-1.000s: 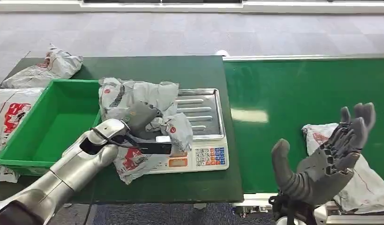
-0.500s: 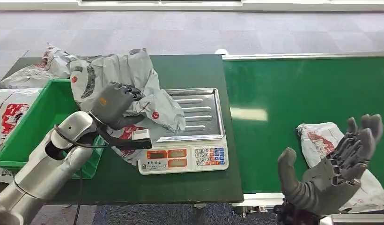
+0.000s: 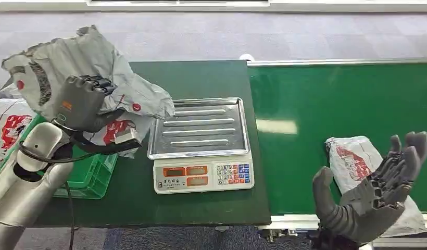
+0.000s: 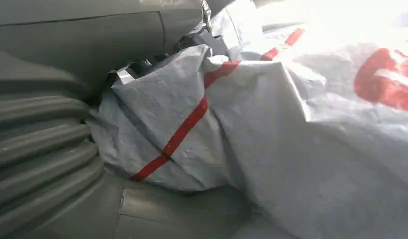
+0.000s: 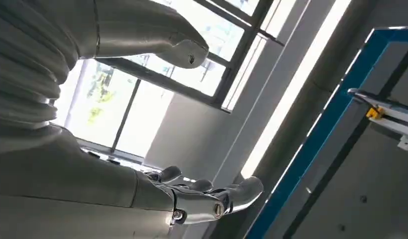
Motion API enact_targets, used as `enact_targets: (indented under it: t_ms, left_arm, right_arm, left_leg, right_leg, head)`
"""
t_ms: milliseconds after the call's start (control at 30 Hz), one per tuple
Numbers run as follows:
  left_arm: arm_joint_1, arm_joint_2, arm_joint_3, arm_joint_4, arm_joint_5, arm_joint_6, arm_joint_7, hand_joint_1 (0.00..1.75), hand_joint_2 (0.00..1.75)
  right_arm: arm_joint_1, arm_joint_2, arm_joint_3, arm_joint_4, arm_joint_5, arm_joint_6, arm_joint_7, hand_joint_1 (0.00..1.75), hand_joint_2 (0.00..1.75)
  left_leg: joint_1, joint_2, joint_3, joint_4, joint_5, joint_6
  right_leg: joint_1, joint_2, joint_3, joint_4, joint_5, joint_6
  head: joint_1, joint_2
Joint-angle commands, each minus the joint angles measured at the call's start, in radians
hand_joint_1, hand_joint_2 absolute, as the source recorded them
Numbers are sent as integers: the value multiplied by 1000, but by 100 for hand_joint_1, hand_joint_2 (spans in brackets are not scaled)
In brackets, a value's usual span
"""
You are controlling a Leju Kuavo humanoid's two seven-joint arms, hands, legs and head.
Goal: Moved the parcel from conveyor to table for the left to box.
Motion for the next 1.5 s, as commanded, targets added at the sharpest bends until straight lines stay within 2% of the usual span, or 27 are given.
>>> enact_targets:
  t_ms: [33, 200, 367, 533, 667, 700, 733, 800, 833, 933, 1033, 1167, 1267, 1300, 1400, 1500]
  left_arm:
    - [137, -9, 315, 148, 18, 34, 9, 175, 175]
    - [163, -28, 395, 247, 42, 65, -3, 175, 175]
    - [163, -43, 410, 290, 48, 69, 0, 175, 175]
    - [170, -96, 443, 327, 57, 88, 11, 175, 175]
    - [169, -102, 453, 330, 64, 93, 13, 175, 175]
    - [171, -112, 465, 332, 75, 101, 15, 73, 175]
    - [176, -125, 482, 333, 91, 121, 12, 0, 175]
    - [187, -156, 516, 316, 159, 146, -6, 0, 175]
    - [197, -182, 544, 286, 239, 149, -25, 0, 0]
    - [233, -251, 591, 174, 466, 156, -57, 0, 0]
    - [271, -283, 572, 67, 545, 203, -73, 0, 0]
    - [305, -307, 533, -57, 570, 327, -131, 0, 0]
    - [309, -307, 530, -68, 568, 332, -125, 0, 0]
    - [314, -318, 533, -90, 590, 379, -183, 0, 0]
    - [331, -319, 483, -162, 691, 370, -213, 0, 0]
    - [342, -335, 421, -267, 748, 427, -281, 0, 0]
  right_arm:
    - [24, 20, -38, -3, 11, 0, 10, 0, 175]
    - [7, 20, -24, -3, 39, 0, 38, 0, 175]
    - [5, 14, -21, -1, 42, 0, 43, 0, 175]
    - [4, 3, -17, 6, 41, 0, 43, 0, 175]
    - [4, 0, -15, 7, 41, 0, 44, 0, 175]
    - [3, -2, -12, 7, 42, 0, 45, 0, 175]
    - [1, -3, -9, 8, 44, 0, 47, 0, 175]
    - [1, -2, -8, 6, 50, 0, 51, 0, 175]
    - [1, -2, -7, 5, 52, 0, 54, 0, 175]
    - [3, -1, -6, 0, 58, 0, 57, 0, 175]
    - [1, -1, -2, 0, 63, 0, 60, 0, 175]
    - [-3, 3, 3, -3, 71, 0, 65, 0, 175]
    - [-3, 3, 3, -3, 72, 0, 66, 0, 175]
    - [-4, 3, 5, -2, 71, 0, 68, 0, 175]
    - [2, 17, -3, 4, 75, 0, 60, 0, 175]
    - [11, 26, -14, 7, 74, 0, 50, 0, 175]
  left_leg:
    - [-1, 5, 4, -3, 0, 0]
    - [-1, 5, 4, -3, -1, -1]
    - [0, 5, 4, -4, -1, -1]
    - [-1, 2, 2, -3, -1, -1]
    - [-1, 2, 3, -4, 0, -1]
    - [0, 2, 2, -3, -1, -1]
    - [0, 2, 2, -3, -1, -1]
    - [-1, 2, 2, -4, -1, -1]
    - [0, 2, 1, -2, -1, -1]
    - [-1, 2, 2, -4, -1, 0]
    - [0, 1, 1, -2, -1, -1]
    - [0, 1, 1, -2, -1, 0]
    - [0, 2, -1, -1, -2, -1]
    - [0, 2, 0, -2, -2, 0]
    - [0, 2, 0, -2, -2, 0]
    - [0, 1, 1, -2, -2, 0]
  right_leg:
    - [-1, 4, 1, -2, 1, 0]
    - [-1, 4, 1, -2, 0, -1]
    - [1, 4, 1, -3, 0, -1]
    - [0, 2, 1, -2, -1, -1]
    - [0, 1, 2, -3, 0, 0]
    - [0, 1, 1, -2, -1, -1]
    - [0, 1, 1, -2, -1, -1]
    - [0, 1, 1, -2, 0, -1]
    - [0, 1, 0, -1, -1, -1]
    - [0, 1, 1, -3, 0, 0]
    - [0, 0, 0, -1, -1, 0]
    - [0, 0, 1, -2, -1, 0]
    - [0, 1, -2, 0, -1, -1]
    - [0, 1, 0, -1, -1, 0]
    - [0, 1, 0, -1, -1, 0]
    - [0, 0, 0, -2, -1, 0]
  head:
    - [0, 0]
    - [0, 0]
    - [0, 0]
    - [0, 0]
    - [0, 0]
    - [0, 0]
    - [0, 0]
    - [0, 0]
    - [0, 0]
    - [0, 0]
    - [0, 0]
    - [0, 0]
    - [0, 0]
    - [0, 0]
    - [0, 0]
    - [0, 0]
